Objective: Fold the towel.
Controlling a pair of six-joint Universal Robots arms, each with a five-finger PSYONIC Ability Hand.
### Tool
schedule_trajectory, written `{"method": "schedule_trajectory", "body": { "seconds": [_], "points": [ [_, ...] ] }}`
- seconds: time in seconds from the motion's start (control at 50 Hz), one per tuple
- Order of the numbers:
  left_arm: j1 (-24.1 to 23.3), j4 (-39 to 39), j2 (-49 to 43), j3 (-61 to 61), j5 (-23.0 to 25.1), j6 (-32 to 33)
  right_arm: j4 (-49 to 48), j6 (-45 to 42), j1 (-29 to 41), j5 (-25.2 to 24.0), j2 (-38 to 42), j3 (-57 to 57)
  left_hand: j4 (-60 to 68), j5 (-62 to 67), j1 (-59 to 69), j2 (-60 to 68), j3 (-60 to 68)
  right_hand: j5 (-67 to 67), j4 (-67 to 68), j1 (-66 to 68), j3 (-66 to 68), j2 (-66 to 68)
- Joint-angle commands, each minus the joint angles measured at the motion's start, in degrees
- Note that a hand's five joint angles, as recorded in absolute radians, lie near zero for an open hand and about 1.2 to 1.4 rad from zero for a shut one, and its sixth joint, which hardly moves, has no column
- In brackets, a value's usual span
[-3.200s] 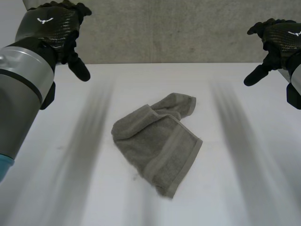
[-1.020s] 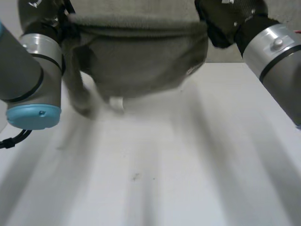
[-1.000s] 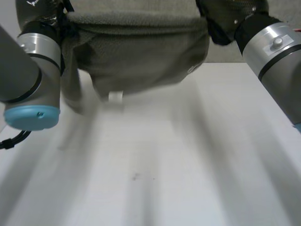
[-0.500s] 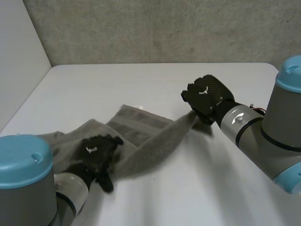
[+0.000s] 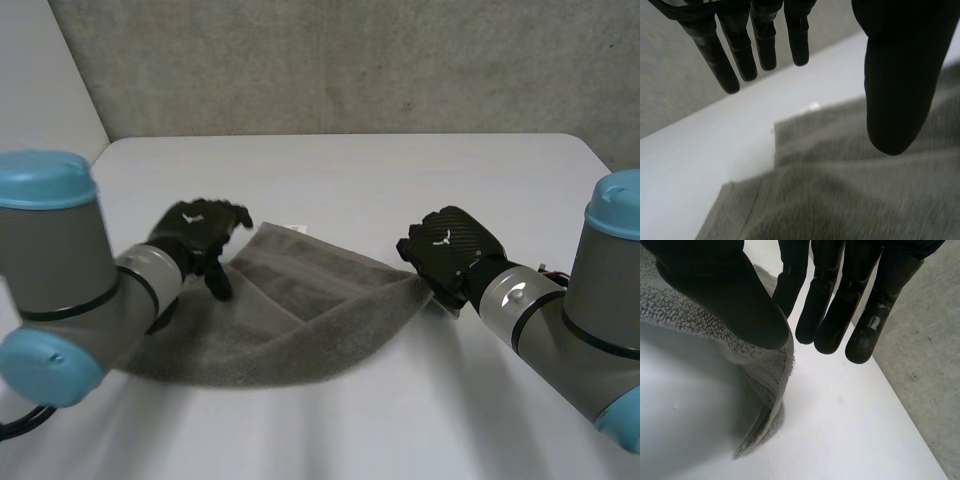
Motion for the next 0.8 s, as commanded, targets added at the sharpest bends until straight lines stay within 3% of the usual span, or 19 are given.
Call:
{"method": "schedule_trajectory", "body": {
  "seconds": [0.02,0.12,0.18,0.2,0.22,0.26,0.3,0.44,0.5,0.54,0.56,0.6,0.64,0.7,0.8],
  "points": [
    [0.53,-0.05,-8.60,3.48,0.25,11.37,-0.05,-0.12,-0.27,-0.06,-0.32,1.45,7.48,7.56,7.35,7.47,7.48,12.63,11.56,24.15,12.25,12.35],
    [0.53,0.21,-11.15,3.83,0.34,14.01,-0.05,-0.12,-1.24,-0.06,-0.32,2.59,7.81,7.90,7.69,7.81,7.82,12.63,11.56,24.15,12.25,12.35],
    [0.53,1.00,-12.38,4.19,0.34,14.19,-0.13,-0.21,-1.50,-0.68,-0.32,3.03,16.22,16.31,16.10,16.22,16.23,12.63,11.56,24.15,12.25,12.35],
    [0.53,1.87,-12.90,4.36,0.34,14.27,-0.22,-0.21,-1.59,-1.11,-0.23,3.20,24.72,24.80,24.59,24.71,24.72,12.63,11.56,24.15,12.25,12.35],
    [0.53,1.88,-12.90,4.36,0.34,14.27,-0.22,-0.21,-1.59,-1.12,-0.23,3.20,24.80,24.89,24.68,24.80,24.81,12.63,11.56,24.15,12.25,12.35],
    [0.53,3.89,-13.08,4.54,0.16,14.36,-0.40,-0.29,-1.50,-1.55,-0.23,3.12,53.23,53.31,53.11,53.23,53.23,12.63,11.56,24.15,12.25,12.35],
    [0.53,5.04,-12.82,4.88,-0.01,14.27,-0.48,-0.29,-1.42,-1.55,-0.14,2.51,57.87,57.96,57.75,57.87,57.88,12.63,11.56,24.15,12.25,12.35],
    [0.44,11.11,-8.69,10.16,-0.37,13.83,-5.32,-0.47,-0.80,-0.32,0.56,-3.91,57.92,58.00,57.79,57.91,57.92,12.63,11.56,24.15,12.25,12.35],
    [0.35,14.98,-6.49,16.75,-2.04,13.57,-11.47,0.67,-0.54,3.45,1.26,-11.65,57.92,58.00,57.79,57.91,57.92,12.63,11.56,24.15,12.25,12.35],
    [-0.17,19.44,-5.79,25.67,-5.45,13.48,-22.13,2.68,-0.54,9.58,1.53,-18.82,57.92,58.00,57.79,57.91,57.92,12.63,11.56,24.15,12.25,12.35],
    [-0.17,19.46,-5.78,25.72,-5.46,13.48,-22.19,2.69,-0.54,9.61,1.53,-18.86,57.92,58.00,57.79,57.91,57.92,12.63,11.56,24.15,12.25,12.35],
    [-0.26,21.75,-5.52,29.94,-7.57,13.48,-34.61,5.84,-0.45,13.72,1.09,-22.62,57.92,58.00,57.79,57.91,57.92,12.63,11.56,24.15,12.25,12.35],
    [-0.35,26.47,-4.21,35.54,-12.47,13.31,-39.29,6.90,-0.27,14.61,0.91,-23.24,57.92,58.00,57.79,57.91,57.92,12.63,11.56,24.15,12.25,12.35],
    [-0.26,30.61,-2.10,36.01,-16.52,12.96,-41.88,7.44,0.16,14.53,-0.05,-22.29,57.92,58.00,57.79,57.91,57.92,12.63,11.56,24.15,12.25,12.35],
    [0.00,31.41,1.41,26.56,-17.68,12.17,-37.77,7.62,1.31,13.74,-3.30,-15.90,57.92,58.00,57.79,57.91,57.92,12.63,11.56,24.15,12.25,12.35]
  ]
}}
